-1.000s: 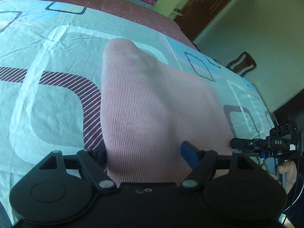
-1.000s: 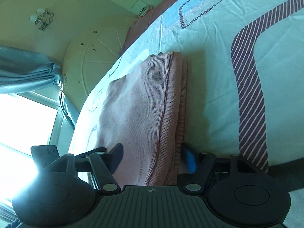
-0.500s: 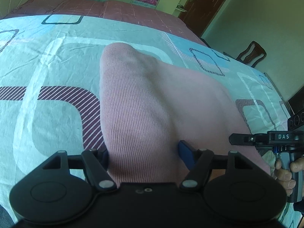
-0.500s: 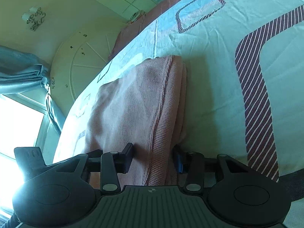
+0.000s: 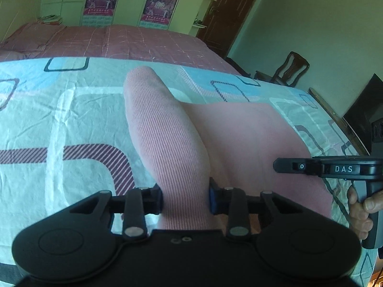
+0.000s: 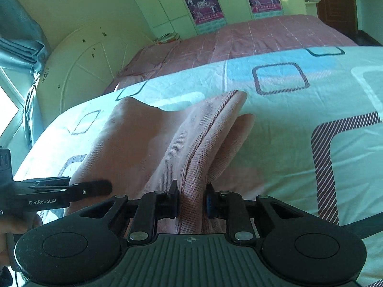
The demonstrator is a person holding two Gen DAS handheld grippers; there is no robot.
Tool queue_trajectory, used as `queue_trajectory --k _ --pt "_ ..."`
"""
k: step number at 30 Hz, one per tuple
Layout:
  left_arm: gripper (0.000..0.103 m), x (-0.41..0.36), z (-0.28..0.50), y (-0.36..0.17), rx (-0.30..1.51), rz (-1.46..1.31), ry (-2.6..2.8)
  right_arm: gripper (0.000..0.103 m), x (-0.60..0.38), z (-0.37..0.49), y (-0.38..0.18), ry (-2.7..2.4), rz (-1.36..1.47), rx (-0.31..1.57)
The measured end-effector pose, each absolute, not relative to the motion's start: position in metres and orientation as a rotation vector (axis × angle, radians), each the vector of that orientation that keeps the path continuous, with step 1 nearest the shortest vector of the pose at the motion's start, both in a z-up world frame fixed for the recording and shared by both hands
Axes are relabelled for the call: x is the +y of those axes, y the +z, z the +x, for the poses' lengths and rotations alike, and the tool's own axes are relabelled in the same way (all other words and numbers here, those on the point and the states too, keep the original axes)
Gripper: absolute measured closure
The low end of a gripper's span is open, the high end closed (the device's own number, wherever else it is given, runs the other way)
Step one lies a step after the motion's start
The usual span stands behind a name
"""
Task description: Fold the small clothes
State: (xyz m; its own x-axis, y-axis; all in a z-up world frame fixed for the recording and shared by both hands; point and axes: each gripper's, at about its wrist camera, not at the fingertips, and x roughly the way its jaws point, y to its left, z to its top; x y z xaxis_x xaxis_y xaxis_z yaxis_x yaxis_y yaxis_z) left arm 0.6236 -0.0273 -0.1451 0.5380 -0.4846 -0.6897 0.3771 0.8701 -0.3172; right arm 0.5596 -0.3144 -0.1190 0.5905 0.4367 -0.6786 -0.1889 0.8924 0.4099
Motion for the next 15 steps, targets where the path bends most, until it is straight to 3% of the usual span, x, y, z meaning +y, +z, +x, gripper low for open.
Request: queue_trajectory --k 15 --pt "0.072 0.124 0.584 -0.125 0.813 -0.105 -0.496 0.083 -0.143 0.555 -0.112 0.48 0.257 0.848"
